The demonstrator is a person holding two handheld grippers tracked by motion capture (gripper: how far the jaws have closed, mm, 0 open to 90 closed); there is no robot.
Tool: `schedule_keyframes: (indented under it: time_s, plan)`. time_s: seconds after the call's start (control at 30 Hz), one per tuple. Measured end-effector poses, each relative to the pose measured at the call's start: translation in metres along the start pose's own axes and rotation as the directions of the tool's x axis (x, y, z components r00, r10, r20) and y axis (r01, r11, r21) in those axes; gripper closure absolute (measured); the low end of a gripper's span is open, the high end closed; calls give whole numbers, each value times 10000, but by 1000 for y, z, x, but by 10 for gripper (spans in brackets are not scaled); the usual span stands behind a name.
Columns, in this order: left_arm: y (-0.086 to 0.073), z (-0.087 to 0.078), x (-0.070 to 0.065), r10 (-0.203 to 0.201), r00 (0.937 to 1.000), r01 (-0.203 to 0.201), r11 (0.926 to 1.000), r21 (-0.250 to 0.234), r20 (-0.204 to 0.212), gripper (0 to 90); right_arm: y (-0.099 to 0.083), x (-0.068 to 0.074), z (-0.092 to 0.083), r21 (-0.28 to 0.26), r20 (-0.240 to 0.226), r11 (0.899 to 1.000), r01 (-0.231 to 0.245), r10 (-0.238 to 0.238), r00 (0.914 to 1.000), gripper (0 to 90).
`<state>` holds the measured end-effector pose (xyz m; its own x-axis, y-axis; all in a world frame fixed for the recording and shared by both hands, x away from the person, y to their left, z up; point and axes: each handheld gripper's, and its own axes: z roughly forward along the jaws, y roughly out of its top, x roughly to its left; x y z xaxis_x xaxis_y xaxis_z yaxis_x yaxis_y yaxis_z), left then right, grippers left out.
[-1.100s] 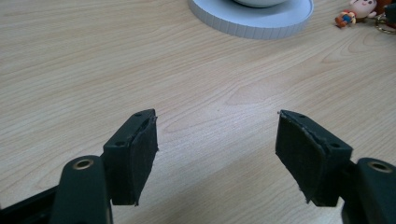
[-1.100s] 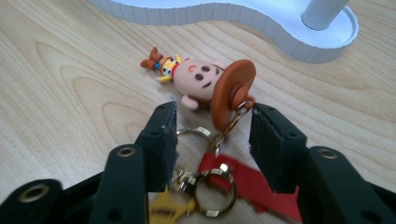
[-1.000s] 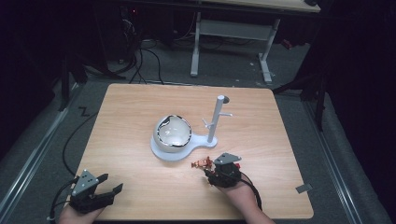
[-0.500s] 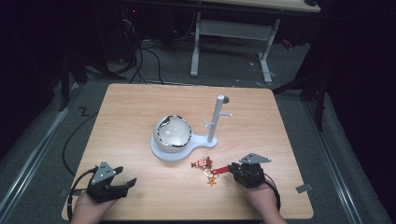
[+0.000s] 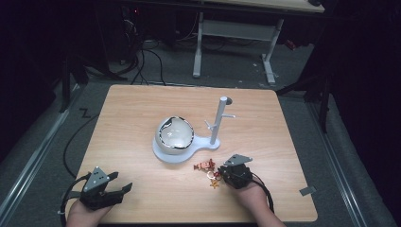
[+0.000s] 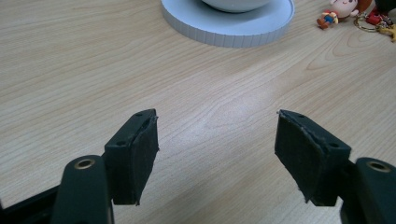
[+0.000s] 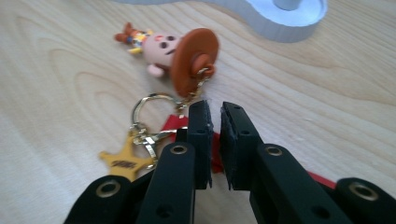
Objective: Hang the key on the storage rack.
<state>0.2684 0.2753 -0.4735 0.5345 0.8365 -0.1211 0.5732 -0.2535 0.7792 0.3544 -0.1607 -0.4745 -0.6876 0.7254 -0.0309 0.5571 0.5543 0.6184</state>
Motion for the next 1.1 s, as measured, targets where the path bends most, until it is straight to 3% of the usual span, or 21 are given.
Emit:
schedule_keyframes:
  time_s: [0.07, 0.1, 0.13, 0.2, 0.37, 0.53, 0.57, 0.67, 0.7, 0.77, 0.8, 0.83, 0.97, 1.1]
  plan:
    - [0, 1, 0, -16, 10000, 15, 10000, 12, 17, 306, -1, 3, -2, -15, -86, 10000, 19, -19, 10000, 818]
    - [1, 2, 1, 33, 10000, -33, 10000, 76, 52, 307, -3, 9, -4, -5, -427, 9999, 134, -134, 9990, 807]
    - [1, 2, 1, 33, 10000, -33, 10000, 76, 52, 307, -3, 9, -4, -5, -427, 9999, 134, -134, 9990, 807]
    - [4, 6, -1, 112, 9998, -114, 9999, 91, 142, 307, -5, 19, -4, 85, -855, 9994, 325, -316, 9958, 802]
    - [6, 9, -4, 346, 9992, -350, 9992, 190, 222, 306, -7, 37, -8, 31, -1889, 9985, 540, -525, 9806, 777]
    - [5, 8, -4, 291, 9994, -294, 9994, 184, 185, 306, -3, 29, -20, -509, -1454, 9983, 298, -369, 9887, 725]
    - [5, 7, -3, 202, 9996, -204, 9997, 140, 179, 306, -1, 17, -22, -246, -844, 9979, 595, -613, 9945, 635]
    - [4, 6, -1, 218, 9996, -221, 9996, 166, 155, 306, 4, 0, -18, 779, -821, 9902, 1162, -1098, 9906, 549]
    - [4, 6, -1, 178, 9997, -180, 9997, 153, 150, 306, 6, -5, -16, 1117, -967, 9819, 1530, -1425, 9851, 531]
    - [4, 6, -1, 175, 9997, -177, 9998, 123, 163, 306, 12, -14, -10, 1970, -1028, 9548, 2225, -2056, 9732, 510]
    - [4, 6, -1, 175, 9997, -177, 9998, 123, 163, 306, 12, -14, -10, 1970, -1028, 9548, 2225, -2056, 9732, 510]
    - [5, 6, -1, 225, 9996, -227, 9997, 113, 175, 306, 19, -20, -4, 2701, -1376, 9223, 2763, -2470, 9592, 503]
    - [5, 7, -2, 251, 9994, -255, 9995, 174, 238, 306, 33, -19, 2, 3507, -1680, 8507, 3915, -3541, 9200, 482]
    - [6, 8, -4, 338, 9990, -344, 9992, 184, 289, 306, 47, -15, 10, 4168, -2301, 7646, 4916, -4345, 8708, 490]
